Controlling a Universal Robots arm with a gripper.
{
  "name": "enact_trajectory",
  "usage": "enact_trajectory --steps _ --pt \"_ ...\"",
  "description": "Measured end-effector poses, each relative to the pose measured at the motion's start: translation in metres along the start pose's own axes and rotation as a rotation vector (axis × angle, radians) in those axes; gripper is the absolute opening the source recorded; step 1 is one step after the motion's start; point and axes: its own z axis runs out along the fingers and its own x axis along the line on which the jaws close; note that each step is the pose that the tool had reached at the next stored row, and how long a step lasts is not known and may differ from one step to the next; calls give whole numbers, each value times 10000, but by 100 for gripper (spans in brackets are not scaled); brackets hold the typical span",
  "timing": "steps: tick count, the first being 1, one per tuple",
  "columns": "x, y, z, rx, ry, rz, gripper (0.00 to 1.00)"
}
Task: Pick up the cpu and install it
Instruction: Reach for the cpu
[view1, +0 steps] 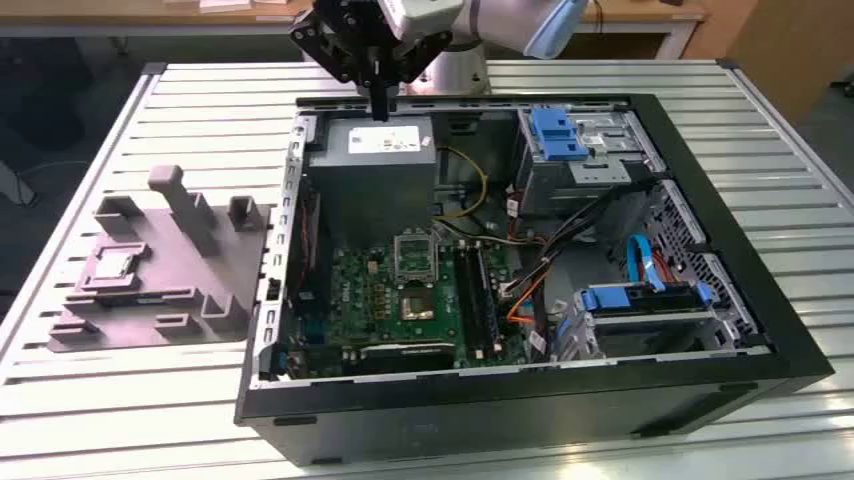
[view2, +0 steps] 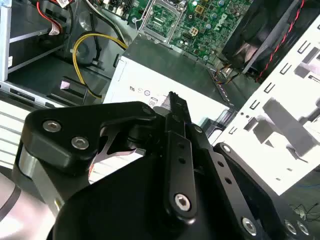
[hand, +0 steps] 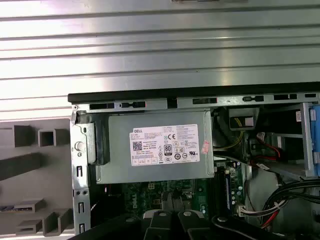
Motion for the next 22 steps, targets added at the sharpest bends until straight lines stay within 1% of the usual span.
enact_trajectory --steps 8,22 --pt "7 0 0 0 0 0 11" --pt "70 -5 0 -1 -1 0 11"
